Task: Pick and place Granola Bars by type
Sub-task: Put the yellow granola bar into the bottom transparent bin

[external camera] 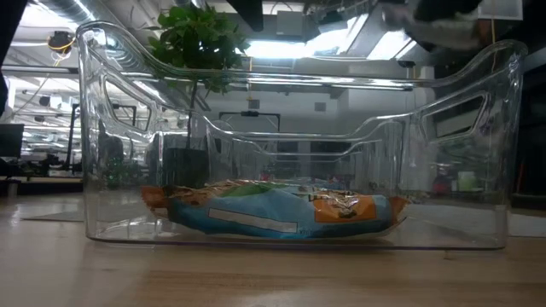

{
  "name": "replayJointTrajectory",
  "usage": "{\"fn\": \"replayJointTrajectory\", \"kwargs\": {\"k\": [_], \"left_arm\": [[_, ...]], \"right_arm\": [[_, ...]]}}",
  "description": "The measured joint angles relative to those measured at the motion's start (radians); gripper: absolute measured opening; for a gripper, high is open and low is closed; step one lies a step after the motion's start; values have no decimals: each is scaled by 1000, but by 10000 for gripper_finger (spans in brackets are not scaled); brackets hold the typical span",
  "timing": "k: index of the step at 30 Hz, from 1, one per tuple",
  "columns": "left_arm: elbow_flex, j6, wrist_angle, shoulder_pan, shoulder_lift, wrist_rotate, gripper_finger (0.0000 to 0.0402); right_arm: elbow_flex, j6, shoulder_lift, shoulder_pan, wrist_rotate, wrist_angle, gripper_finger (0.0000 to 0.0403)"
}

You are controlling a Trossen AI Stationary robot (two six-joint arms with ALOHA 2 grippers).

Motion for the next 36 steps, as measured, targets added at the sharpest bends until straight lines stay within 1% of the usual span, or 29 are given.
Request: {"fn": "replayJointTrajectory", "kwargs": {"k": [3,6,10,17,21,25,32,36], "left_arm": [[0,0,0,9,0,0,44],[0,0,0,24,0,0,44],[0,-3,0,42,0,-18,40],[0,-1,-9,57,-17,-17,40],[1,-1,-25,53,-56,-17,42],[1,0,-35,37,-121,-19,39],[1,-4,-40,11,-212,-19,36],[1,-31,-44,-10,-233,-26,37]], "right_arm": [[38,-30,41,40,0,44,58],[78,-75,99,75,0,50,58],[135,-145,191,116,0,53,58],[226,-242,368,167,0,68,58],[234,-247,453,188,-6,133,58],[234,-264,524,208,-26,190,58],[234,-348,646,239,-129,303,58],[234,-353,709,247,-132,396,58]]}}
